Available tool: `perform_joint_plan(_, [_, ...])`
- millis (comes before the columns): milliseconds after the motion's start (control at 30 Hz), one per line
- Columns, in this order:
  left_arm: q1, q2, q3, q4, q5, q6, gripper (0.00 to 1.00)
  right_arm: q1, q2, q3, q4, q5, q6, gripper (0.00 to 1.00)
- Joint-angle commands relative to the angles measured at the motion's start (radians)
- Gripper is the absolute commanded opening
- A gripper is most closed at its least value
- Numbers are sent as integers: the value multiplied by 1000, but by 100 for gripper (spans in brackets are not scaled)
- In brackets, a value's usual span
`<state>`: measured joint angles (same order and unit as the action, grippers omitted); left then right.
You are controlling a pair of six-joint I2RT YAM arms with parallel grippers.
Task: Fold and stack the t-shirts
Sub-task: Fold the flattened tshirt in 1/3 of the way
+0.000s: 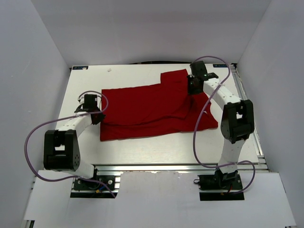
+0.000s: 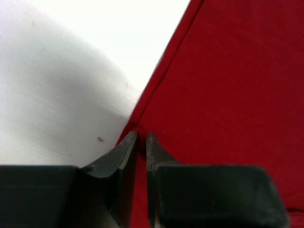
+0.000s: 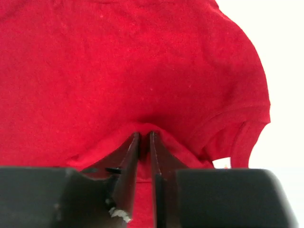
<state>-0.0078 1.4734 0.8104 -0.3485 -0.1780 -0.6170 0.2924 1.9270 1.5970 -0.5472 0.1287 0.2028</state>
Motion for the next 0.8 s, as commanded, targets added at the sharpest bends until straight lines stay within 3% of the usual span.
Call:
perform_joint_plan(0, [6,-51,56,-6,-23,11,33,2,-34,24,29,55,-8,33])
perform_joint_plan(33, [6,-65,61,-4,-29,10,38,1,-45,26,36,80,-8,41])
perform_joint_plan(67, [6,-90,75,-4,-35,7,42,1,-63,27,44,92,-8,56])
perform_joint_plan(133, [6,-111,88,6,-52,2,53,1,-78,49,56,115,-17,71])
perform_joint_plan(200, [6,-125,130,3,-58,2,59,1,-89,76,62,124,-31,76])
perform_joint_plan(433, [6,-119,308,-89,-103,57,63,2,-129,153,18,150,-52,77])
perform_joint_plan(500, [6,-122,326,-150,-98,62,64,-2,-166,85,0,176,-46,69])
perform_joint_plan(600, [5,-166,250,-167,0,48,63,-16,-243,-81,3,181,-22,61])
perform_joint_plan(767, [5,-313,-9,-100,93,7,60,-32,-382,-336,73,134,41,46])
